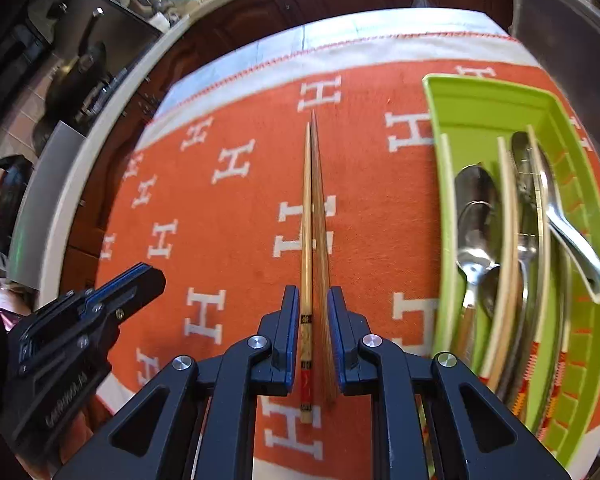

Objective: Organize utensils
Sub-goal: 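Move the right tool back and grasp a pair of wooden chopsticks, then grasp a wooden chopstick with the left tool while the right tool holds its chopstick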

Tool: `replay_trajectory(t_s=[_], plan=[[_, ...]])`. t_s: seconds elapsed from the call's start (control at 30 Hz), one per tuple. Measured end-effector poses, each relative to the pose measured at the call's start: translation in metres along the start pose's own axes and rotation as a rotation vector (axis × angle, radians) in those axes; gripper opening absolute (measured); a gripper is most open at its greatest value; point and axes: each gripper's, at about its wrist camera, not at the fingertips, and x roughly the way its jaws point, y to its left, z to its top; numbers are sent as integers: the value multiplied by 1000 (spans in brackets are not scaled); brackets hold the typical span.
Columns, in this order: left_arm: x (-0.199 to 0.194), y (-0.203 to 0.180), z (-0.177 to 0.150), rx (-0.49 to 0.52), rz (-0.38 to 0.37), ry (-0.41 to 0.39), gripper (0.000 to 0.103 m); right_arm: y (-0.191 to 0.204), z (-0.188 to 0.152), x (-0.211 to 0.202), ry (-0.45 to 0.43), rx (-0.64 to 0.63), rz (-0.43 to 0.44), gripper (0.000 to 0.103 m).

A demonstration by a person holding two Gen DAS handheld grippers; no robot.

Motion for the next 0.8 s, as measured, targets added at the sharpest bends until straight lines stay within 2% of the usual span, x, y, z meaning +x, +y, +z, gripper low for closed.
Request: replay_trajectory(t_s=[0.2,0.47,0.6,0.7,0.8], plan=[[20,7,-1,-7,-23,37,4,7,8,27,37,-31,-49,15],[31,7,4,-5,-44,41,4,18,13,38,19,-81,-107,15],[36,9,4,-7,-48,50,4,11,16,35,33,-44,-40,15],[38,12,4,-14,-52,55,4,14,15,36,26,-78,-41,15],[40,13,4,-20,-52,59,4,14,15,36,37,-65,2,15]])
